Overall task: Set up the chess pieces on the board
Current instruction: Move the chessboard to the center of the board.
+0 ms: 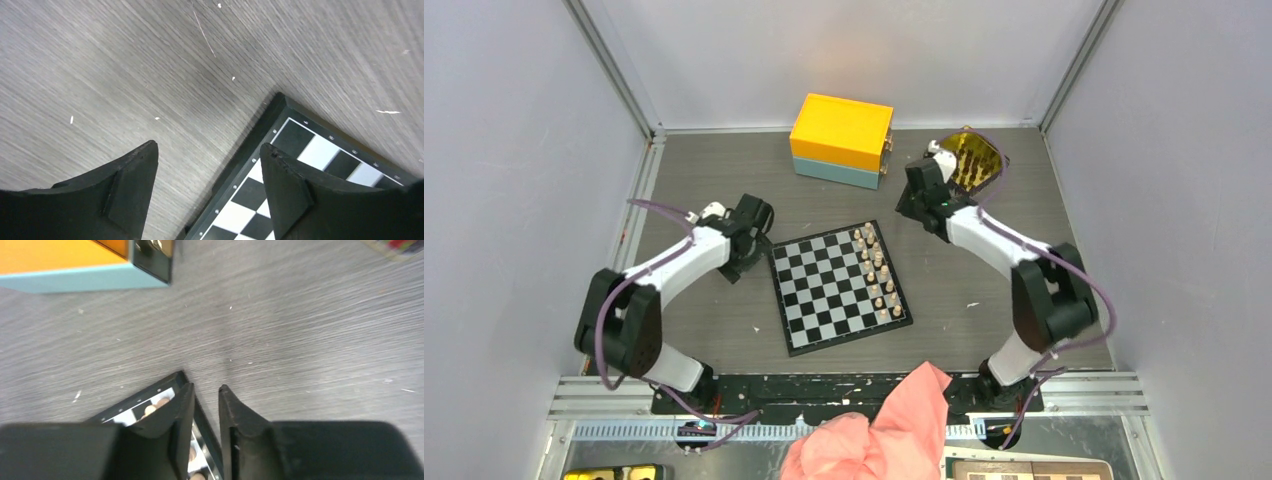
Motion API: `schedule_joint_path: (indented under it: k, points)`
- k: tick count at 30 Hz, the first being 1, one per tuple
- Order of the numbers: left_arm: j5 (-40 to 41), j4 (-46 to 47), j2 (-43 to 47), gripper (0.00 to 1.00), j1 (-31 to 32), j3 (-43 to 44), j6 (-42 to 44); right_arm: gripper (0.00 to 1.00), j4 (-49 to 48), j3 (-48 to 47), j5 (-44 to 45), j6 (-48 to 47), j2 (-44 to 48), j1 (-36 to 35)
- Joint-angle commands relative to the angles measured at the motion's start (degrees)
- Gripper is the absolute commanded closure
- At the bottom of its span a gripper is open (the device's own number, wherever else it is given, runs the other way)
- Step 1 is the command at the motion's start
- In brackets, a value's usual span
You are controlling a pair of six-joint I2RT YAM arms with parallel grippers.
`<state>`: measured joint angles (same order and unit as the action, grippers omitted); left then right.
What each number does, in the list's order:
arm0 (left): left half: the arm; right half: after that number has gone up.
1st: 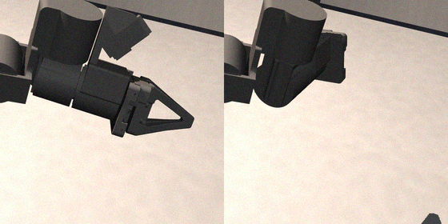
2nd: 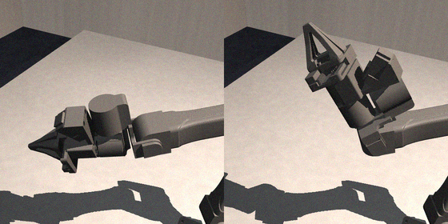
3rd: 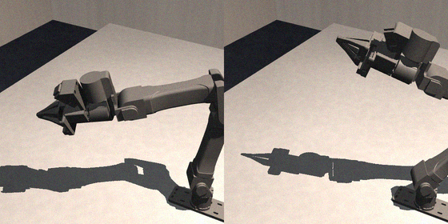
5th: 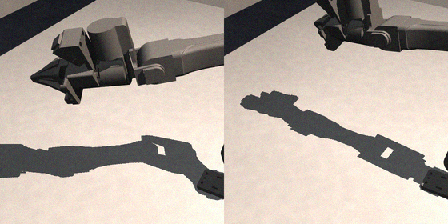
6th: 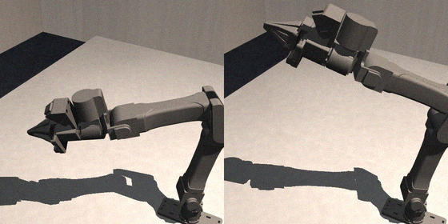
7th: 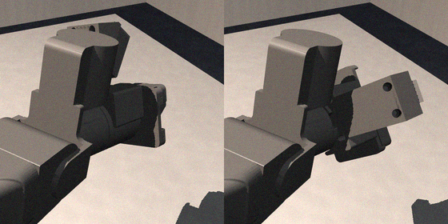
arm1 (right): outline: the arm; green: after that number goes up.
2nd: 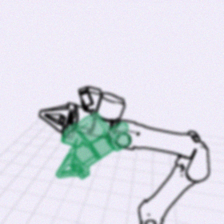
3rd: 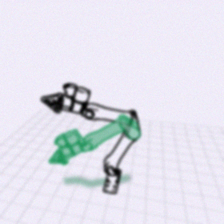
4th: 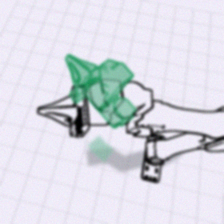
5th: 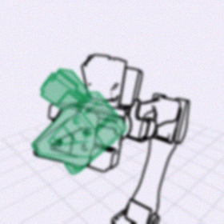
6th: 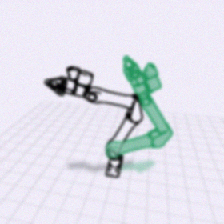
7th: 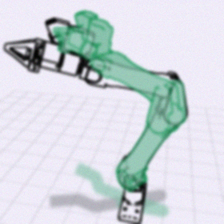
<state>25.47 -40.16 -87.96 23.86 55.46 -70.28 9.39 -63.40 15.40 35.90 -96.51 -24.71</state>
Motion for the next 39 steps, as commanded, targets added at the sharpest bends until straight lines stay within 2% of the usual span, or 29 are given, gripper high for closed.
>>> schedule_joint_path:
  k: [1, 4, 8, 14, 17, 22, 27, 31, 35, 39]
  points:
    - [1.51, 0.74, 8.99, 0.18, -0.48, -2.84, 3.39, 0.63, 4.83, 3.19, 6.07, -0.68, 13.06, -0.28]
    - [0.97, 0.84, 14.12, 0.08, -0.48, -5.26, 4.85, 0.52, 8.07, 8.2, 6.69, 1.04, 20.91, -0.98]
    - [-1.66, 3.26, 19.91, 0.05, -0.48, -9.02, 7.29, 0.48, 13.2, 14.03, 9.69, 2.41, 29.68, -6.98]
    - [-6.77, 6.91, 23.23, 0.02, -0.24, -12.5, 11.4, 0.46, 21.58, 20.1, 19.68, 8.84, 37.14, -24.76]
    - [-7.0, 6.63, 23.59, 0.01, 0.19, -12.48, 14.01, 0.46, 25.21, 22.11, 26.82, 14.73, 38.3, -36.01]
    - [-7.19, 6.89, 24.62, 0.0, 0.32, -13.24, 15.93, 0.46, 29.58, 21.34, 33.89, 23.21, 33.36, -50.69]
    - [-7.31, 6.91, 24.42, 0.0, 0.34, -13.54, 16.32, 0.49, 32.89, 15.01, 37.53, 28.6, 18.57, -60.07]
    - [-7.63, 7.51, 24.82, 0.0, 0.39, -14.04, 16.31, 0.55, 29.37, 13.29, 37.38, 29.84, 11.12, -62.29]
    - [-7.7, 8.0, 25.19, 0.0, 0.4, -14.78, 16.32, 0.61, 23.45, 15.99, 36.25, 29.76, 10.33, -62.3]
    - [-7.81, 9.15, 24.92, 0.01, 0.34, -15.66, 15.99, 0.64, 23.61, 16.57, 36.04, 30.84, 9.31, -62.0]
